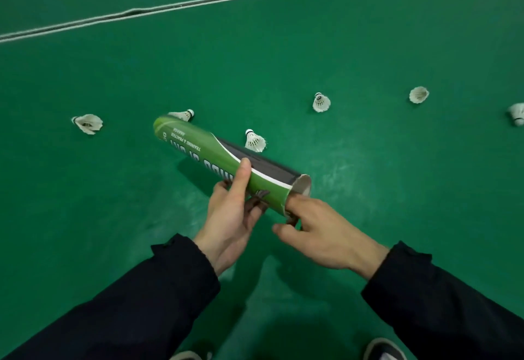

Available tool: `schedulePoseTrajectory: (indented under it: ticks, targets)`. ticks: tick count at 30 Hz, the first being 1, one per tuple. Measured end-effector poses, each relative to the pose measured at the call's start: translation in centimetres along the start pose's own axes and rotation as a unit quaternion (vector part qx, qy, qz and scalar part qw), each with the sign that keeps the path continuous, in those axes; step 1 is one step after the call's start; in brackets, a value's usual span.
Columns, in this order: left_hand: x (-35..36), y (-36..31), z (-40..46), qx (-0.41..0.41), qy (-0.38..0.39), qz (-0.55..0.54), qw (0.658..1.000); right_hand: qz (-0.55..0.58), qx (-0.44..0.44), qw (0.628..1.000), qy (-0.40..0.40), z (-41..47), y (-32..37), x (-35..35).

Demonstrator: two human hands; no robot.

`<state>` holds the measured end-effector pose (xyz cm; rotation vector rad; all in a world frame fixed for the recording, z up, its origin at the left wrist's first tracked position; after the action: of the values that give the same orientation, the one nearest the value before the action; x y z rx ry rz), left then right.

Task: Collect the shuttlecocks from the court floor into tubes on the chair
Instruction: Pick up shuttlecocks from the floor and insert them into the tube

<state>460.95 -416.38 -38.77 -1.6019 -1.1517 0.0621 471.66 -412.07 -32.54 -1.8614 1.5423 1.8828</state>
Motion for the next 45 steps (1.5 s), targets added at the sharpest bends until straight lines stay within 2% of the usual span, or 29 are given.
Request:
schedulePoseTrajectory:
  ticks: [3, 8, 13, 17, 19, 22, 25, 27, 28, 30, 33, 35, 37, 39, 40, 42, 45]
  targets:
    - [-2.5, -1.9, -0.4, -0.007, -0.004, -0.034, 0.999, -0.017, 0.008, 1.0, 0.01, 1.2, 3.3, 1.2]
    - [-6.4, -5.1, 1.2, 0.007, -0.04, -0.104, 0.994, -0.029, -0.076, 0.993, -0.088, 2.4, 8.1, 0.9]
    - [-7.5, -5.5, 2.5, 0.003, -0.043, -0.105, 0.993, -0.013, -0.055, 0.998, 0.019, 6.0, 7.9, 3.9]
    - [-9.4, -5.5, 4.3, 0.014, -0.073, -0.101, 0.992, 0.02, -0.078, 0.996, 0.047, 9.0, 8.4, 5.4]
    - [-10.6, -5.7, 5.3, 0.029, -0.094, -0.096, 0.991, 0.024, -0.112, 0.993, 0.03, 9.8, 9.0, 5.5]
    - [-12.3, -6.5, 6.9, 0.056, -0.129, -0.083, 0.987, 0.142, -0.139, 0.979, -0.03, 10.6, 8.3, 3.9]
    - [-13.8, -6.9, 8.0, 0.068, -0.163, -0.057, 0.983, 0.27, -0.037, 0.956, -0.107, 14.3, 2.9, 2.5]
    - [-14.6, -6.8, 8.4, 0.074, -0.179, -0.046, 0.98, 0.215, 0.009, 0.962, -0.168, 17.9, -1.3, 2.1]
    - [-14.9, -6.7, 8.5, 0.075, -0.188, -0.043, 0.978, 0.151, 0.035, 0.971, -0.18, 20.1, -3.4, 2.4]
    - [-15.3, -6.4, 8.6, 0.074, -0.211, -0.039, 0.974, 0.005, 0.084, 0.988, -0.131, 24.4, -7.3, 4.0]
    - [-15.2, -6.1, 8.4, 0.072, -0.247, -0.049, 0.965, -0.131, 0.08, 0.986, -0.066, 28.4, -11.5, 5.7]
    - [-14.8, -6.1, 7.9, 0.074, -0.27, -0.064, 0.958, -0.07, 0.079, 0.991, -0.078, 29.2, -12.3, 4.3]
    - [-13.9, -6.5, 7.4, 0.075, -0.283, -0.075, 0.953, 0.115, 0.106, 0.983, -0.097, 28.2, -11.7, 2.0]
    - [-13.0, -7.5, 7.2, 0.079, -0.284, -0.074, 0.953, 0.323, 0.064, 0.938, -0.108, 25.5, -8.2, -1.1]
    - [-12.5, -8.0, 7.1, 0.082, -0.286, -0.07, 0.952, 0.393, 0.019, 0.915, -0.093, 23.9, -5.4, -2.2]
    - [-11.2, -8.9, 7.2, 0.083, -0.284, -0.063, 0.953, 0.437, -0.067, 0.895, -0.051, 20.8, 0.1, -3.5]
    - [-9.2, -9.9, 8.3, 0.086, -0.26, -0.042, 0.961, 0.346, -0.135, 0.927, -0.049, 19.1, 4.9, -2.8]
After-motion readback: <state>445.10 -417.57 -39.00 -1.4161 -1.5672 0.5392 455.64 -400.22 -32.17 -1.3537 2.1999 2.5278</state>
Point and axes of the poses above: each hand's wrist, its own z-axis towards the middle knuckle, its own x-axis out of the palm, y = z × x, the point moved 10 cm from there along z, towards the middle knuckle, and after that the axes turned 13 degrees about x, right-handed, at the moved point
